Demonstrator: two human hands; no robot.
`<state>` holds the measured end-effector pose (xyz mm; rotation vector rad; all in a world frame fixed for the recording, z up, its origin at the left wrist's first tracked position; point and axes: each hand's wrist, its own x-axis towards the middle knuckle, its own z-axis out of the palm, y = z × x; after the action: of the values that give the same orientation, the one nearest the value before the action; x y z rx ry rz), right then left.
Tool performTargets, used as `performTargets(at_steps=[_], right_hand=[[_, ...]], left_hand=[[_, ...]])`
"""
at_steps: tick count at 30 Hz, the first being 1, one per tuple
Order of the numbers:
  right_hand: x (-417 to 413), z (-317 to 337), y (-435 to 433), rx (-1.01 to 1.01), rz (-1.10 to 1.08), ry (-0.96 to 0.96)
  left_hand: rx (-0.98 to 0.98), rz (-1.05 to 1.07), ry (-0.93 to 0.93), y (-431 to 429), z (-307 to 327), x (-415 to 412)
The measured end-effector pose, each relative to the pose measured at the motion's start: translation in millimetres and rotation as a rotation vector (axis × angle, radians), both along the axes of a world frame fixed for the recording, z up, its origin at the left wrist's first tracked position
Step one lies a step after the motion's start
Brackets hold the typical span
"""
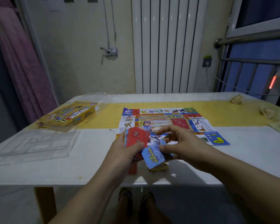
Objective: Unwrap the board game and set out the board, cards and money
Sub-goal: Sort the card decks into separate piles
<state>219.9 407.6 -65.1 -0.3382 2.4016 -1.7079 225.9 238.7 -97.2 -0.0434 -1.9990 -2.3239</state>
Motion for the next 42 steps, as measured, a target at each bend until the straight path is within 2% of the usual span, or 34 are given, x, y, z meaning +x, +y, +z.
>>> performTargets(at_steps=[3, 6, 11, 13, 16, 19, 21, 23, 27, 30, 31, 32, 35, 36, 42], right_hand=[[-1, 3, 3, -0.099, -0.079, 0.017], [-9, 3, 13, -0.200, -0.174, -0.075], [-10, -3, 18, -0.068, -0.183, -0.107], [-9, -4, 21, -0.054, -0.209, -0.117], [-7, -7, 31, 0.004, -0.234, -0.076], [-4, -21, 44, 0.489, -0.258, 0.222], [1, -29, 49, 0.721, -0.276, 0.346], [6, -32, 52, 0.823, -0.308, 0.375], [4, -30, 54, 0.889, -0.274, 0.352], [1, -28, 58, 0.992, -0.225, 0.304], [0, -26, 60, 0.967, -0.214, 0.317], [0, -22, 60, 0.847, -0.208, 0.334], [2, -9, 51, 0.249, -0.153, 0.238], [2, -7, 46, 0.158, -0.123, 0.184], [-1, -7, 41, 0.049, -0.140, 0.043]], left_hand=[[0.062, 0.024, 0.017, 3, 5, -4], [0.229, 0.043, -0.050, -5, 11, -9], [0.557, 0.016, -0.283, -22, 15, -11], [0.628, -0.013, -0.337, -23, 15, -9], [0.576, -0.048, -0.320, -18, 9, -8], [0.476, -0.105, -0.282, -3, 6, -3], [0.398, -0.142, -0.267, 8, 5, 0], [0.331, -0.180, -0.246, 17, 2, 1], [0.177, -0.228, -0.240, 26, -4, 3], [0.179, -0.241, -0.211, 29, -4, 6], [0.180, -0.240, -0.201, 29, -4, 7], [0.180, -0.239, -0.193, 30, -5, 7], [0.156, -0.247, -0.178, 38, -4, 10], [0.144, -0.255, -0.171, 40, -4, 11], [0.143, -0.243, -0.118, 40, -4, 12]])
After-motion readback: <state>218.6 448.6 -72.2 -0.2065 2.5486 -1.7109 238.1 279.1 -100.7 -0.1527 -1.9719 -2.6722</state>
